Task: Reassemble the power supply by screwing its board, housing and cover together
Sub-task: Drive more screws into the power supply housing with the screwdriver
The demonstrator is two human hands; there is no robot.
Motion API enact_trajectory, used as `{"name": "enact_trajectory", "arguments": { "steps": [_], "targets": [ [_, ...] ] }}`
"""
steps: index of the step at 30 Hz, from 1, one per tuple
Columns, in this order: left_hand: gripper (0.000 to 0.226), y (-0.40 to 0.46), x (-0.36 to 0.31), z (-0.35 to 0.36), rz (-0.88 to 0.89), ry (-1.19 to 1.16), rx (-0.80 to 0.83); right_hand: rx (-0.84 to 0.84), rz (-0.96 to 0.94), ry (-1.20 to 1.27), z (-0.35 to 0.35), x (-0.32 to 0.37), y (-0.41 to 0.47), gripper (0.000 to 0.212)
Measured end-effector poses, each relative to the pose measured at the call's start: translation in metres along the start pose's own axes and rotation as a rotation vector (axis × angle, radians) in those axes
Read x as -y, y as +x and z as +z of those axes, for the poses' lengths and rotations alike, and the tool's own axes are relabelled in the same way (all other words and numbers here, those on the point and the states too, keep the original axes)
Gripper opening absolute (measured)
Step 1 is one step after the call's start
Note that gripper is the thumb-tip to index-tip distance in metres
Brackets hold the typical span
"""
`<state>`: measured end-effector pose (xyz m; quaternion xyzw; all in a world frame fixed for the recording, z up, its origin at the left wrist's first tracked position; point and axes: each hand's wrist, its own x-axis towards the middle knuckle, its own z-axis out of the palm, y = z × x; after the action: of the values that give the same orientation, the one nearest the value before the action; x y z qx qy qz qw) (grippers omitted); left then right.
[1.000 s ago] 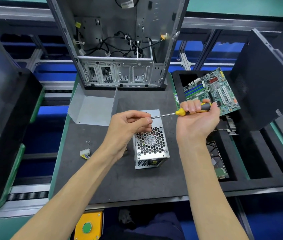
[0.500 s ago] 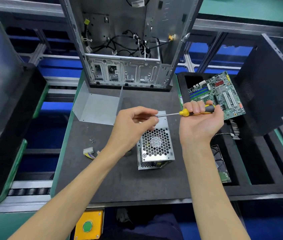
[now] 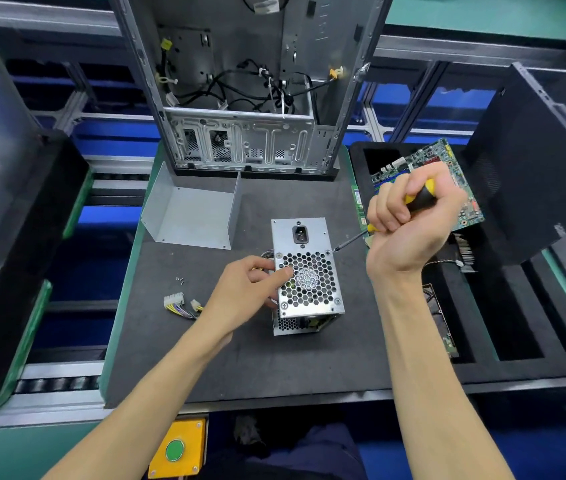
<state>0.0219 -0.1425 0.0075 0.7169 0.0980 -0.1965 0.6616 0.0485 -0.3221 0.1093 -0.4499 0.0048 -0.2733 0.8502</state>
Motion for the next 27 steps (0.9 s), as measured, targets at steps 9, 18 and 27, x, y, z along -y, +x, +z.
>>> {"name": "enact_trajectory", "arguments": {
  "steps": [9, 18, 27],
  "targets": [
    [0.030, 0.000, 0.001, 0.002, -0.004, -0.056, -0.001, 0.039, -0.010, -0.043, 0.002, -0.011, 0.001, 0.032],
    [0.028, 0.002, 0.000, 0.002, 0.002, -0.057, 0.001, 0.159, -0.040, -0.152, 0.001, -0.022, 0.000, 0.032],
    [0.029, 0.003, 0.002, 0.000, -0.002, -0.050, 0.017, 0.272, 0.002, -0.392, 0.009, -0.020, -0.003, 0.026]
  ]
}}
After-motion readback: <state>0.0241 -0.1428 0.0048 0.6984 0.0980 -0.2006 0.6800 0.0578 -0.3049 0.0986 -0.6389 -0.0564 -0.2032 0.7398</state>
